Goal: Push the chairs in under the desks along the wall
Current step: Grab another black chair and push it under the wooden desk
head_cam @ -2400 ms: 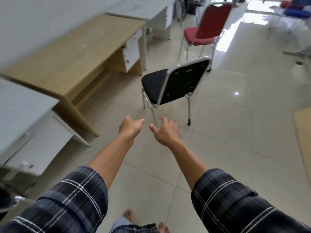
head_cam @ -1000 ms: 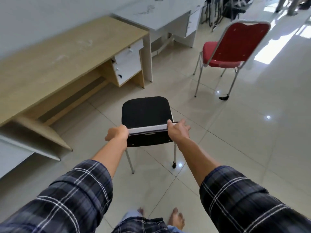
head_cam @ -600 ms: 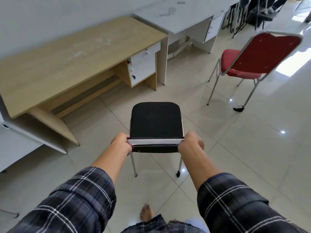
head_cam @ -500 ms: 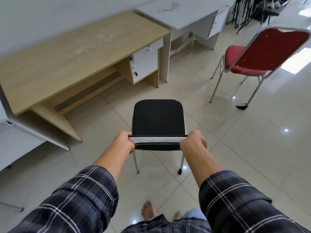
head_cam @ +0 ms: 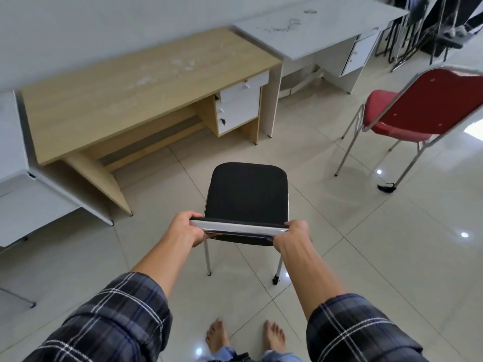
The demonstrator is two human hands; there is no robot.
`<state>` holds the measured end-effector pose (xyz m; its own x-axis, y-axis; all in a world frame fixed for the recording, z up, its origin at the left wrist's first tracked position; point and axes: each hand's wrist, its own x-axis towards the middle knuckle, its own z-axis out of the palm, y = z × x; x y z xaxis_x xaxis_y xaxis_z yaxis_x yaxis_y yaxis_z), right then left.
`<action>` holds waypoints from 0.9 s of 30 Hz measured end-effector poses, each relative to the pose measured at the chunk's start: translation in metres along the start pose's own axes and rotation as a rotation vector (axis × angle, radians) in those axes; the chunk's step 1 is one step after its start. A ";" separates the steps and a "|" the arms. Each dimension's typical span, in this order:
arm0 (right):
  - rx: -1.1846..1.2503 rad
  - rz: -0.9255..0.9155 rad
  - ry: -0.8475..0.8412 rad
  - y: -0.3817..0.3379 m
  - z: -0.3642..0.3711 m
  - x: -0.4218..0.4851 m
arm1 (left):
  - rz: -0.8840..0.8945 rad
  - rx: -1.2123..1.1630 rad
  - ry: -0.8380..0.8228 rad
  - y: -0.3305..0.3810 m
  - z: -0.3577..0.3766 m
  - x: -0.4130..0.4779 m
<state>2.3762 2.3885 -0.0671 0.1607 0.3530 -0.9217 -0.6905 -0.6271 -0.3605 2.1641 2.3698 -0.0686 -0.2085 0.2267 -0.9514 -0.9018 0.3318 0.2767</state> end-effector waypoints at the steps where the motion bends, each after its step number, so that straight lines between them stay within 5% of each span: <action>1: 0.022 0.012 0.091 -0.005 -0.002 0.003 | 0.000 -0.003 -0.001 -0.003 0.001 -0.001; 12: -0.272 0.016 -0.005 -0.040 0.016 0.035 | 0.078 -0.147 0.037 -0.025 0.006 -0.008; 16: -0.361 -0.031 -0.168 -0.038 0.033 0.038 | 0.097 -0.208 0.088 -0.016 0.000 0.001; 27: -0.438 0.044 -0.171 -0.011 0.164 0.049 | 0.162 -0.352 0.141 0.072 0.000 0.028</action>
<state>2.2757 2.5266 -0.0853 -0.0058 0.4060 -0.9139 -0.3250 -0.8650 -0.3823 2.0934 2.4002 -0.0752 -0.3866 0.1150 -0.9151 -0.9222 -0.0368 0.3850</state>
